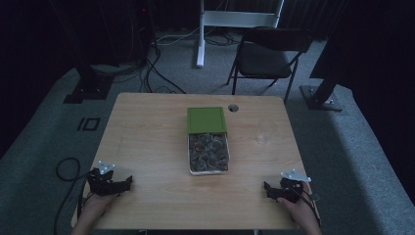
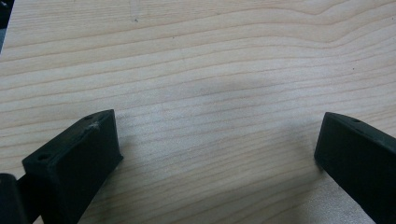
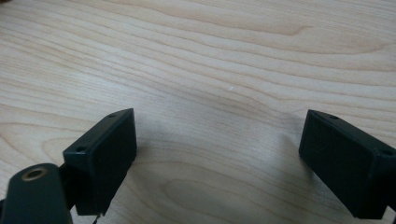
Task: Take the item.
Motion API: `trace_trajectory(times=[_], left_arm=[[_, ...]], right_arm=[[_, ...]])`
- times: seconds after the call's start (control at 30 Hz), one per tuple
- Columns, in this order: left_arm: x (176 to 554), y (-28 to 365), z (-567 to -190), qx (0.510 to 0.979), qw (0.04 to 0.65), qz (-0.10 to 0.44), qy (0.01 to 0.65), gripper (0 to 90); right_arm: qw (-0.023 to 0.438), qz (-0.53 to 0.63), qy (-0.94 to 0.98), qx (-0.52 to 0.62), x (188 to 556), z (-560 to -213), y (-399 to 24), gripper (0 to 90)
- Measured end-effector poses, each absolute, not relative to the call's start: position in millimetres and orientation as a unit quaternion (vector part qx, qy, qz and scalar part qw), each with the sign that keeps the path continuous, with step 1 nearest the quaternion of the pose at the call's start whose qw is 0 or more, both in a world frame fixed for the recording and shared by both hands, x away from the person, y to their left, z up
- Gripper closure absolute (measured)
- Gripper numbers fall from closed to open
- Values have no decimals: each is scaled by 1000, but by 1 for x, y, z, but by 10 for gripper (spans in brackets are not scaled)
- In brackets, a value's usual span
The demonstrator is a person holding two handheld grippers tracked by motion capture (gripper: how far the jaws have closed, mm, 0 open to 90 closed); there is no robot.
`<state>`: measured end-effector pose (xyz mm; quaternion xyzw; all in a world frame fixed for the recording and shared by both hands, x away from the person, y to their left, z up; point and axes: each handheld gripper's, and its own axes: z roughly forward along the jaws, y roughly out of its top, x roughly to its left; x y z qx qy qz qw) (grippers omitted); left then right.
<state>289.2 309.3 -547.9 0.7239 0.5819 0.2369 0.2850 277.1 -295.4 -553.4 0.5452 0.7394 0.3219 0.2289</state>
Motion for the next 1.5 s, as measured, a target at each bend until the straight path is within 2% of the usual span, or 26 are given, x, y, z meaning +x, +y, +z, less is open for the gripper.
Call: trace_trajectory(times=[0.97,1.5], left_arm=[[289,309,-548,724,285,237,581,4],[289,309,-548,724,285,237,581,4]], right_arm=[[229,325,733,552,278,-553,-295,116],[241,335,726,550,283,-535,-293,137]])
